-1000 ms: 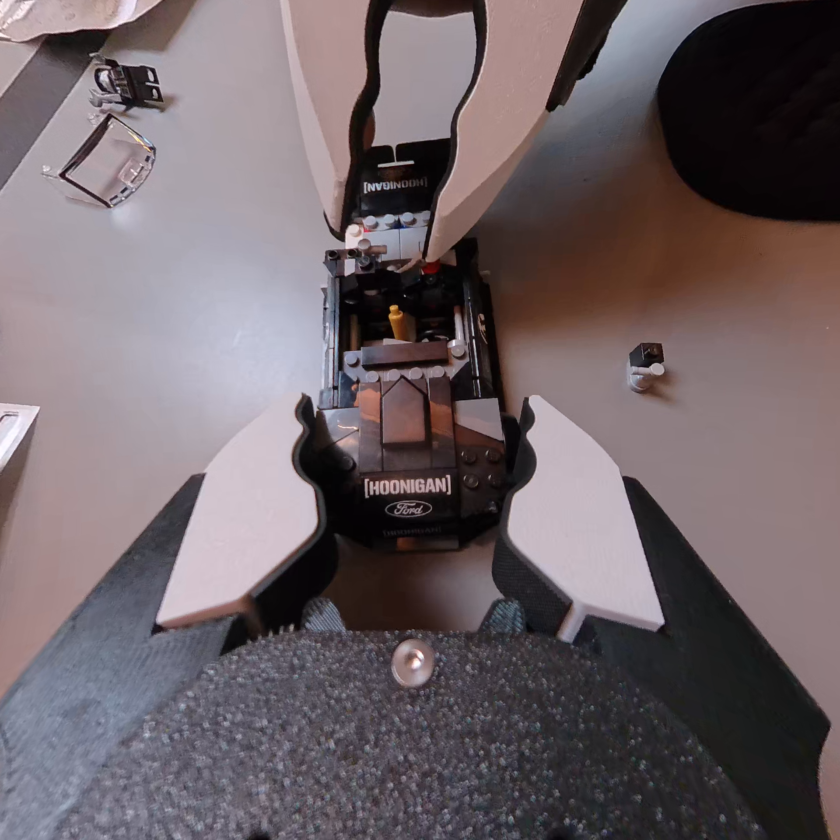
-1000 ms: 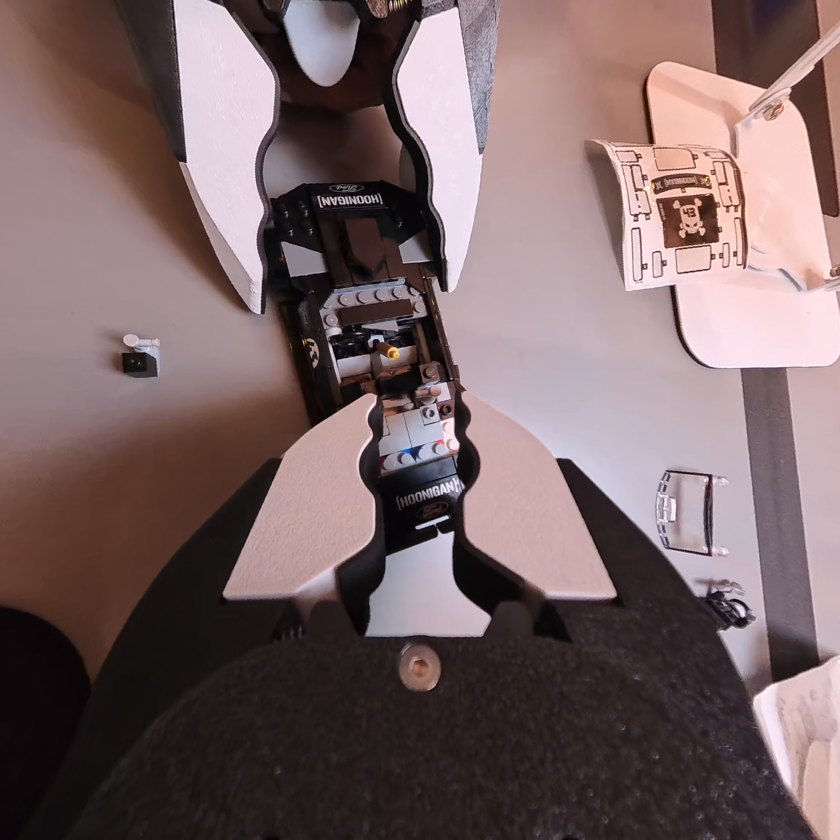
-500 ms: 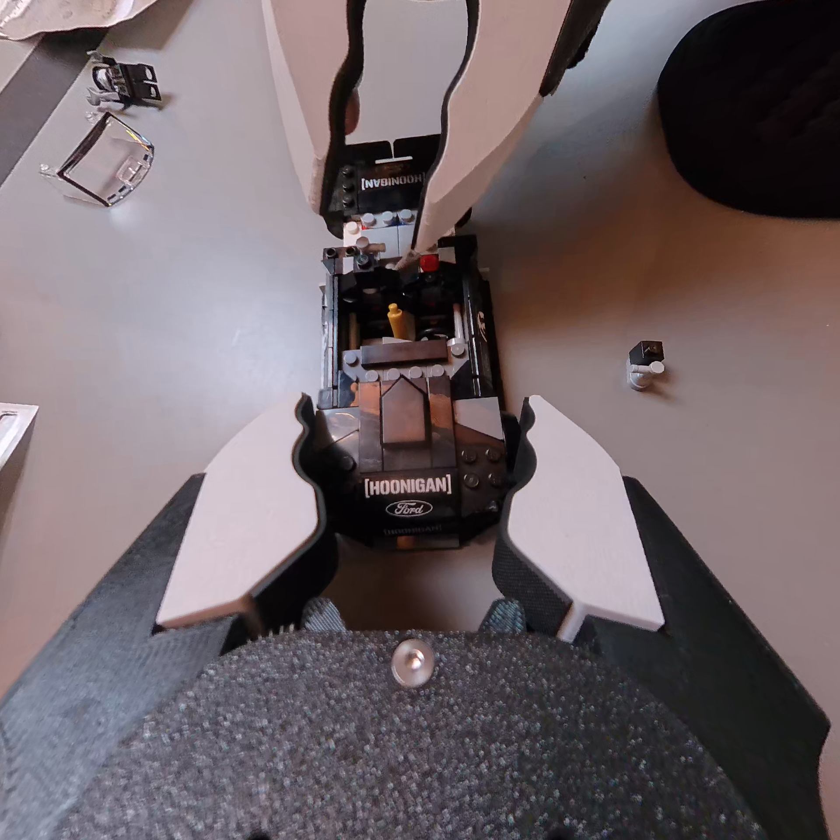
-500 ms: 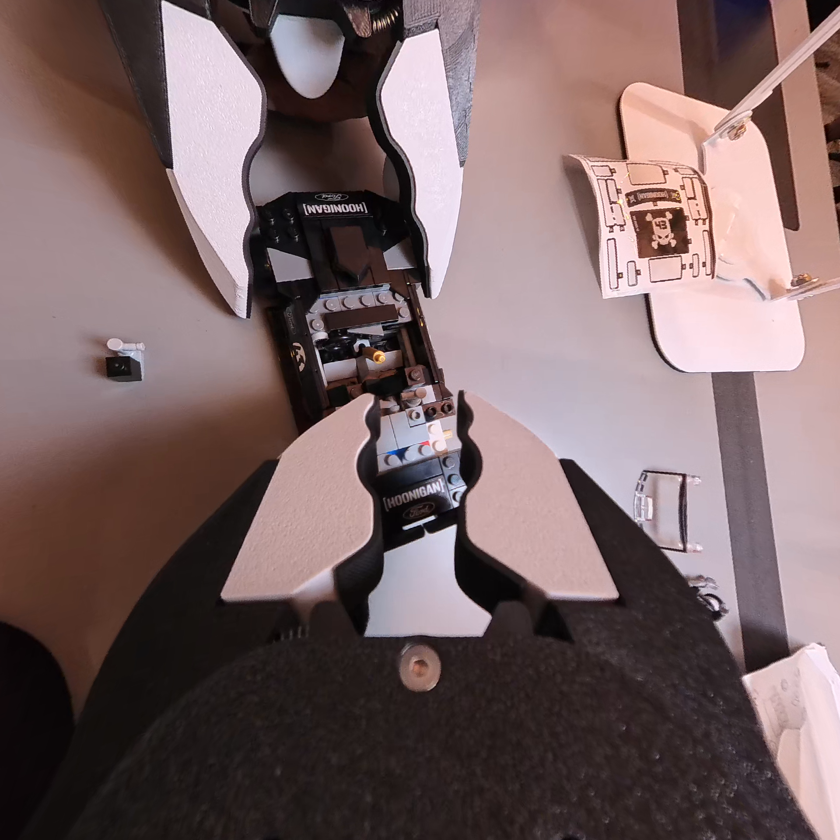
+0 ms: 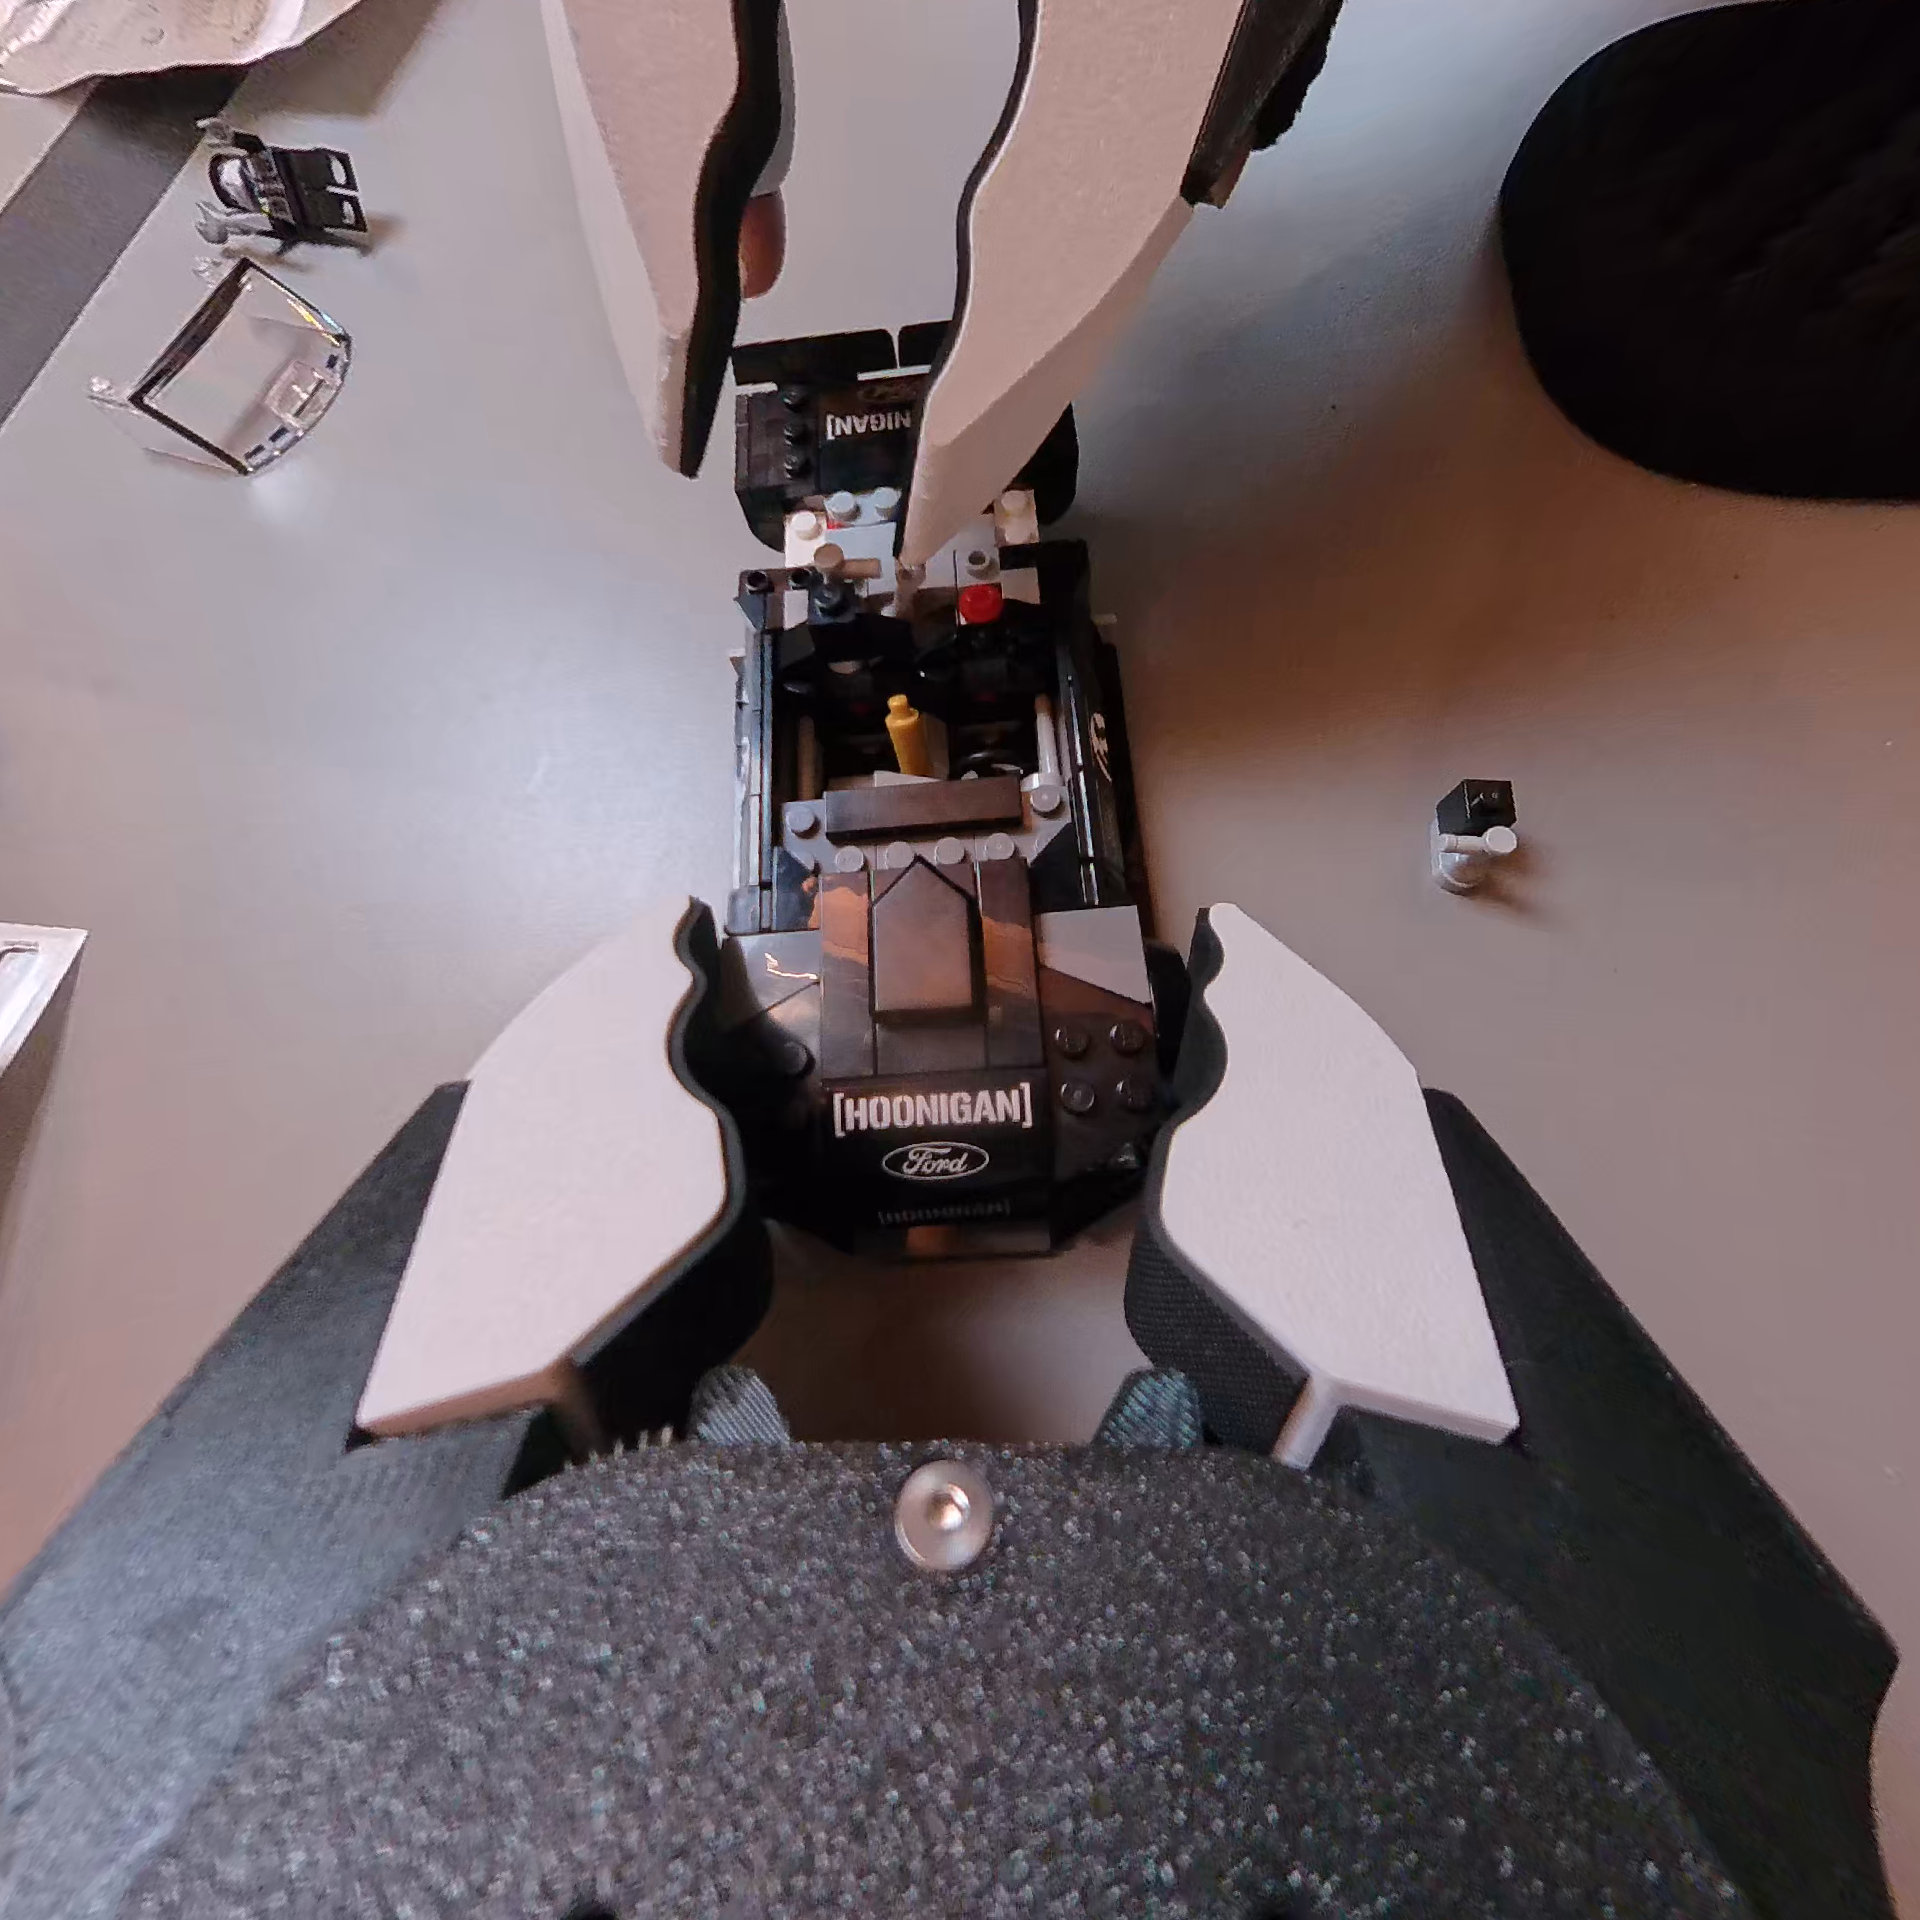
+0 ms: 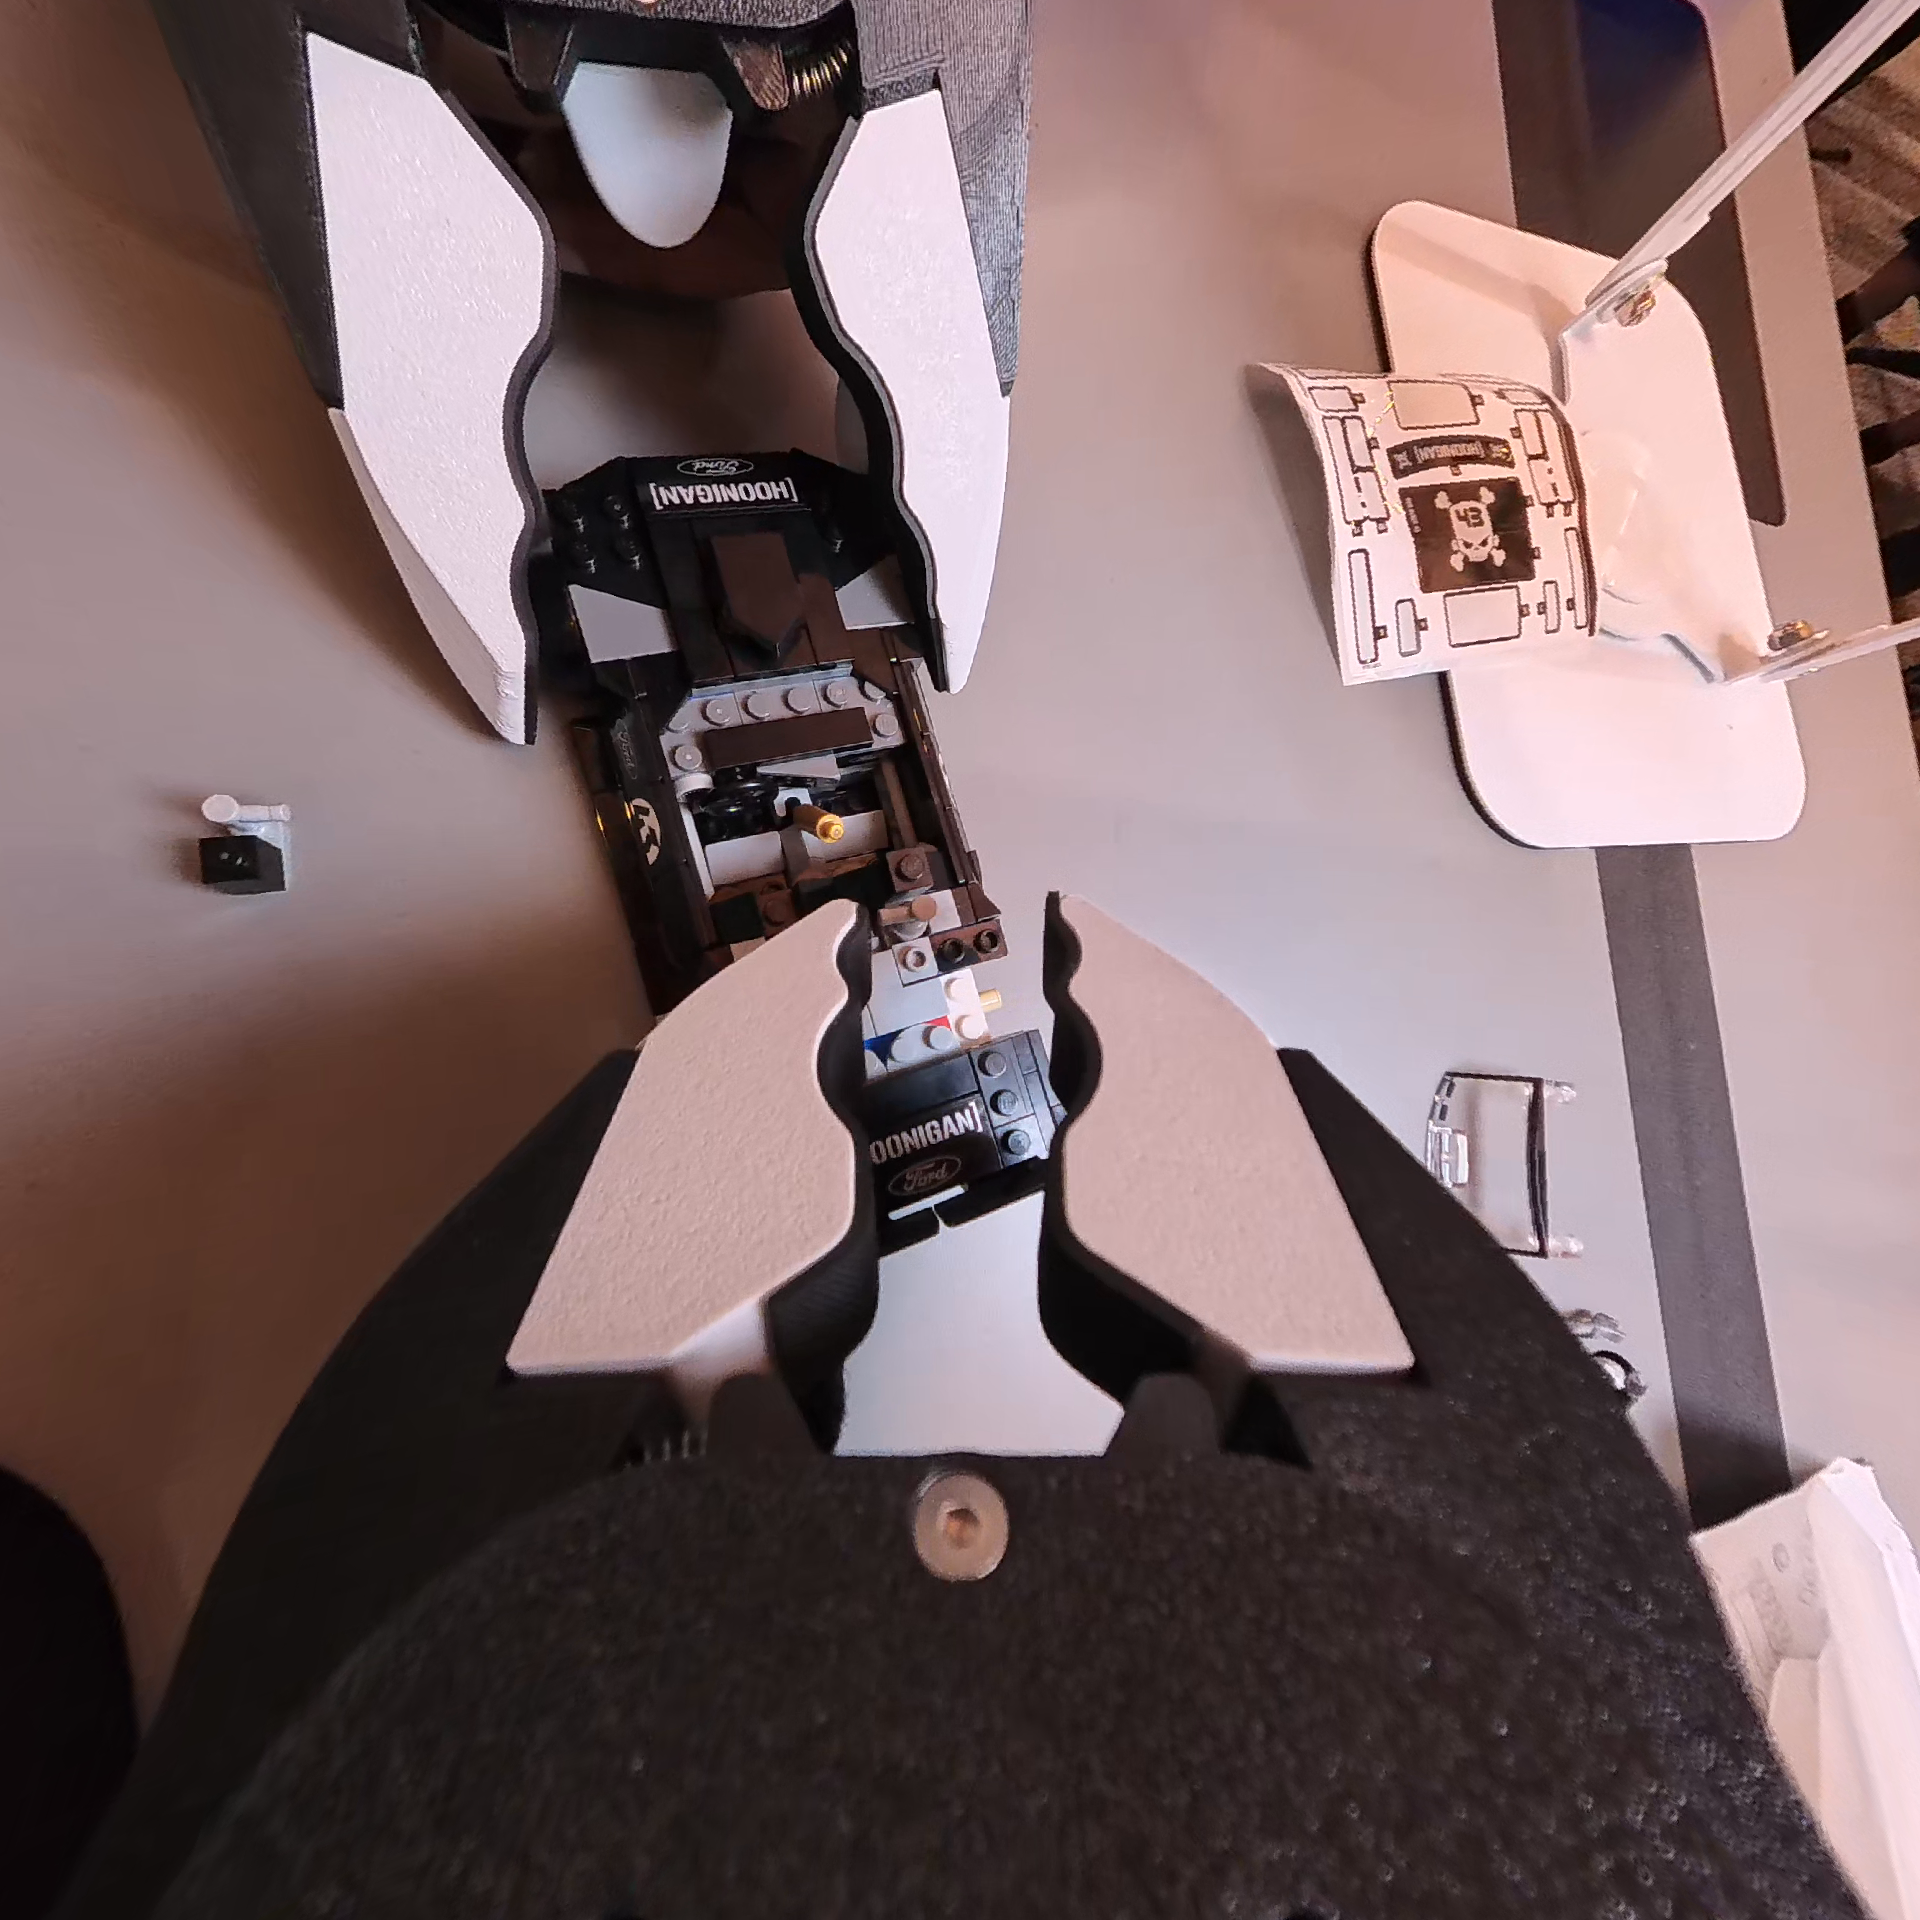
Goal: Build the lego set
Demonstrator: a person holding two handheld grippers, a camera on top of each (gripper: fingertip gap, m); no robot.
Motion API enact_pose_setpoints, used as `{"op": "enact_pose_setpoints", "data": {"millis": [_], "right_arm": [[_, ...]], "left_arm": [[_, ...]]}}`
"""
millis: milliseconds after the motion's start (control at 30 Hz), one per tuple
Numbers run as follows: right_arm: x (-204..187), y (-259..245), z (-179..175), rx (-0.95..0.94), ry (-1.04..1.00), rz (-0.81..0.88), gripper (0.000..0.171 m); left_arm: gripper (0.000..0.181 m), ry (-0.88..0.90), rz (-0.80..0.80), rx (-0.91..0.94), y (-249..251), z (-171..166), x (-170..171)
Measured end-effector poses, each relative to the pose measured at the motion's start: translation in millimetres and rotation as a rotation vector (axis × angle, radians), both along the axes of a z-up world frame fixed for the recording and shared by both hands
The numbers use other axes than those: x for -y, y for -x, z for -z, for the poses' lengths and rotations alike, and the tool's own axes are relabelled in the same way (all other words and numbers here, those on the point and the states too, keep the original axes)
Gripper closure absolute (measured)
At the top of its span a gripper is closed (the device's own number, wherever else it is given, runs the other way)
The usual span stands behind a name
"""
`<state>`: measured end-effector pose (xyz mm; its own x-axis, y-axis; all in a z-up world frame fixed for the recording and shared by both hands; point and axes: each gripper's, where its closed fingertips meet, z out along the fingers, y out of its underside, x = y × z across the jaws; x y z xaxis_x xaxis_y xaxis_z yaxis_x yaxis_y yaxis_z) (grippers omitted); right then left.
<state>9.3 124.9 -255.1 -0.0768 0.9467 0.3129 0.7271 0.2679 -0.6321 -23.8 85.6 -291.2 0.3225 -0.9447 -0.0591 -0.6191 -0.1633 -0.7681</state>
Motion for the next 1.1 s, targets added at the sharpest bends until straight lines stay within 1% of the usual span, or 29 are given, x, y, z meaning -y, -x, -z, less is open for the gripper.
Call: {"op": "enact_pose_setpoints", "data": {"millis": [367,833,1100], "right_arm": [[5.9,-0.9,1.4,-0.002,0.006,0.002,0.14],[2.5,0.2,2.5,-0.007,0.017,0.011,0.139],[5.6,-0.5,1.8,-0.016,0.02,0.019,0.142]], "left_arm": [[0.096,-0.003,0.001,-0.004,-0.3,0.5,0.2],[0.096,-0.006,0.005,-0.002,-0.7,0.2,0.3],[0.096,-0.007,0.002,-0.004,-0.4,0.4,0.2]]}}
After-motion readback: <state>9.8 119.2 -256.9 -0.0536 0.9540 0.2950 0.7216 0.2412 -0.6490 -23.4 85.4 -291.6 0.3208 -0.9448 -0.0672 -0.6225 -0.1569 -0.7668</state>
